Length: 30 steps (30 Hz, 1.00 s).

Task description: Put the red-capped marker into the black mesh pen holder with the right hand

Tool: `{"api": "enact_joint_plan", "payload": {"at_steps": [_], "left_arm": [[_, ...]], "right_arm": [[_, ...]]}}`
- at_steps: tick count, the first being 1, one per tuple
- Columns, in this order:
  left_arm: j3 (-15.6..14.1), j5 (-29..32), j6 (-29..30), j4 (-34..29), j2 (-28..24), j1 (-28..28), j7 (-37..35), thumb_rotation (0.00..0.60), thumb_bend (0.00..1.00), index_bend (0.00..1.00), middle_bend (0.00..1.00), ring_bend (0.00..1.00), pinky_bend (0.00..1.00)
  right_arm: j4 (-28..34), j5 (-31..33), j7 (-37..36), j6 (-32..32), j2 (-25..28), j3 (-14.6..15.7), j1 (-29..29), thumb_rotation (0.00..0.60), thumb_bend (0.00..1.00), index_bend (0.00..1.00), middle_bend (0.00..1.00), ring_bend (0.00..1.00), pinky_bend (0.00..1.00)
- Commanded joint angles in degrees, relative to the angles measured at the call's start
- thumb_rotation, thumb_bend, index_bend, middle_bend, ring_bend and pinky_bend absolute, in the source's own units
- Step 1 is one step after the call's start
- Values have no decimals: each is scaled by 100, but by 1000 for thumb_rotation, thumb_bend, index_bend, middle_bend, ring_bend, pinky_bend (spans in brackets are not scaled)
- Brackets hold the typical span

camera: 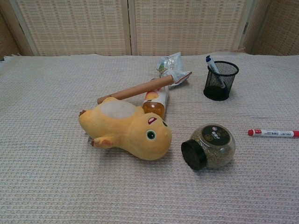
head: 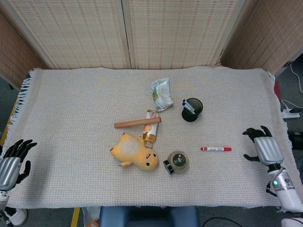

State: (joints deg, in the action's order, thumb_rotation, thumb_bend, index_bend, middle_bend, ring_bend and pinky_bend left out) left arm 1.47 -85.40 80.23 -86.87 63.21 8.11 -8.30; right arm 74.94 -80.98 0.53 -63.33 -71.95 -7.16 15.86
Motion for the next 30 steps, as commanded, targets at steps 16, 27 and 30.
{"api": "enact_joint_plan", "payload": {"at_steps": [16,27,30], "left_arm": [[3,46,-38,-55,-37,-6,24,600,629,180,83,8,112],[5,61,-59,-53,-43,-4,8,600,629,180,82,8,112],[0,68,-88,-40,-40,5,3,600,629,180,83,9,112]], "right_arm": [[-681,312,596,1233,-1287,99,1122,600,32,332,204,274,137],[-772,460,715,1386,-1557,71,1348,600,34,417,227,290,151],[-761,552,774,1373,-1598,21,1393,600,48,456,237,300,162]]}}
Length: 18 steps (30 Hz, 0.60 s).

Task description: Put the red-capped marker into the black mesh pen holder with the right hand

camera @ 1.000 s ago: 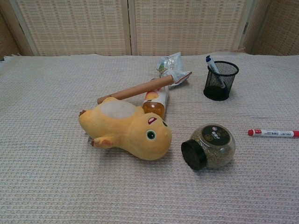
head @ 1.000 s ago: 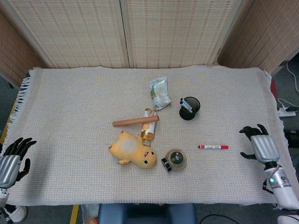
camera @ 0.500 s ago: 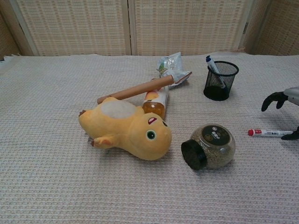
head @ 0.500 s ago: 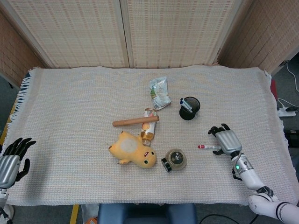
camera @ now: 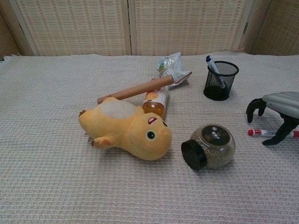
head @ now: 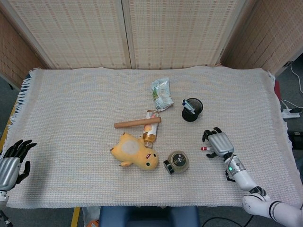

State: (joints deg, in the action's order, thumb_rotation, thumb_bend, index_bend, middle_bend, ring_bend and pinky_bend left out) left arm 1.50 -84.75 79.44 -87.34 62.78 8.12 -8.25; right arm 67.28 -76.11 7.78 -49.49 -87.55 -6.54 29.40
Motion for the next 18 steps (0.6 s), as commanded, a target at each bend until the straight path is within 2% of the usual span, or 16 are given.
{"api": "enact_joint_plan", "payload": {"at_steps": [1,4,10,18], "left_arm": [[-3,0,-13,7,4,7,-3,600,629,180,83,9,112],[-3,4,-20,6,1,9,4,600,630,181,82,8,112],[0,10,-27,18,0,10,-33,600,630,180,82,9,112],[-5,40,-72,-14,-14,18,20,600,631,180,69,9,112]], "right_arm": [[5,87,65,-12,-50,-50,51,600,56,471,241,304,166],[-13,159,120,3,-87,-60,88,600,96,510,246,310,175],[-39,260,217,-48,-130,-41,97,600,107,566,256,318,185],[-41,426,488,-129,-99,12,54,600,107,570,258,319,187]]}}
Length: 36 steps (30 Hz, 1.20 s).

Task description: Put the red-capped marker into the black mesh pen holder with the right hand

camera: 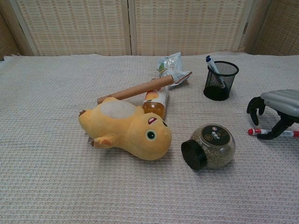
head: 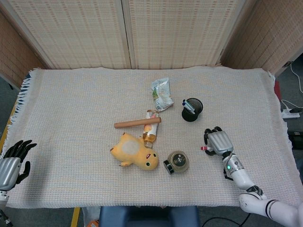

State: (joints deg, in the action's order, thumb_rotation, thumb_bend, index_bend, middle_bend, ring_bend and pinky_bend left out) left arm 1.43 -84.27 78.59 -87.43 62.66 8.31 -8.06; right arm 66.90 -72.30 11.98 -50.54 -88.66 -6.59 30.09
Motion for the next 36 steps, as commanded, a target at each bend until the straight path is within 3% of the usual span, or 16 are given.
{"api": "enact_joint_plan", "payload": {"at_steps": [1,22,28,36], "left_arm": [[2,-14,22,-6,-2,-3,5,600,631,180,69,8,112],[4,-24,32,48,7,-7,-64,600,632,180,66,9,112],[1,-22,14,61,9,-2,-80,600,632,180,66,9,112],[2,-10,-4,70,8,2,-99,600,633,181,65,9,112]], "right_arm": [[1,60,88,-31,16,24,-21,600,107,565,258,319,187],[7,378,251,178,-25,17,127,600,158,568,270,319,187],[-4,404,273,191,-11,48,141,600,188,633,270,319,187],[-70,452,377,214,-91,77,189,600,221,646,270,319,187]]}}
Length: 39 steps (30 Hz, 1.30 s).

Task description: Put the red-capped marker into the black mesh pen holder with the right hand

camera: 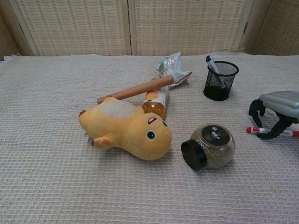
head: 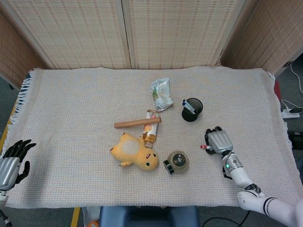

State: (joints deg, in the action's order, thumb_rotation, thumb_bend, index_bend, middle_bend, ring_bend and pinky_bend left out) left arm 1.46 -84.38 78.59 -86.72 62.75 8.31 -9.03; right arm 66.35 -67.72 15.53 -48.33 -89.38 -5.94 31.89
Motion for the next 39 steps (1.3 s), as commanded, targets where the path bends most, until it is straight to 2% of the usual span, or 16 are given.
{"api": "enact_joint_plan", "payload": {"at_steps": [1,8,14,23,29,33,39], "left_arm": [[-3,-2,-6,-2,-1,2,-4,600,633,181,65,8,112],[-11,-7,-33,27,7,12,-22,600,632,180,64,8,112],[-3,3,-12,25,1,2,-31,600,633,180,64,9,113],[-10,-6,-1,-5,-4,-3,13,600,634,181,64,9,112],[-11,-12,9,-22,-14,-8,18,600,634,180,64,9,112],[-11,-33,47,-38,-23,-19,12,600,636,181,64,9,113],[-15,-49,64,-45,-32,-26,0,600,634,181,64,9,112]], "right_arm": [[-27,-14,43,-10,-31,23,14,600,227,646,271,319,187],[-61,57,33,66,-83,10,58,600,254,646,271,319,187],[405,-171,-254,-183,219,-28,1,600,302,650,271,319,187],[1035,-758,-895,-729,631,25,-170,600,308,633,271,319,187],[1284,-1432,-2293,-1333,934,-135,-223,600,322,609,271,319,187],[1195,-1816,-3838,-1625,1087,-343,-110,600,357,603,270,323,187],[754,-1817,-4856,-1714,1095,-714,184,600,393,602,271,344,220]]}}
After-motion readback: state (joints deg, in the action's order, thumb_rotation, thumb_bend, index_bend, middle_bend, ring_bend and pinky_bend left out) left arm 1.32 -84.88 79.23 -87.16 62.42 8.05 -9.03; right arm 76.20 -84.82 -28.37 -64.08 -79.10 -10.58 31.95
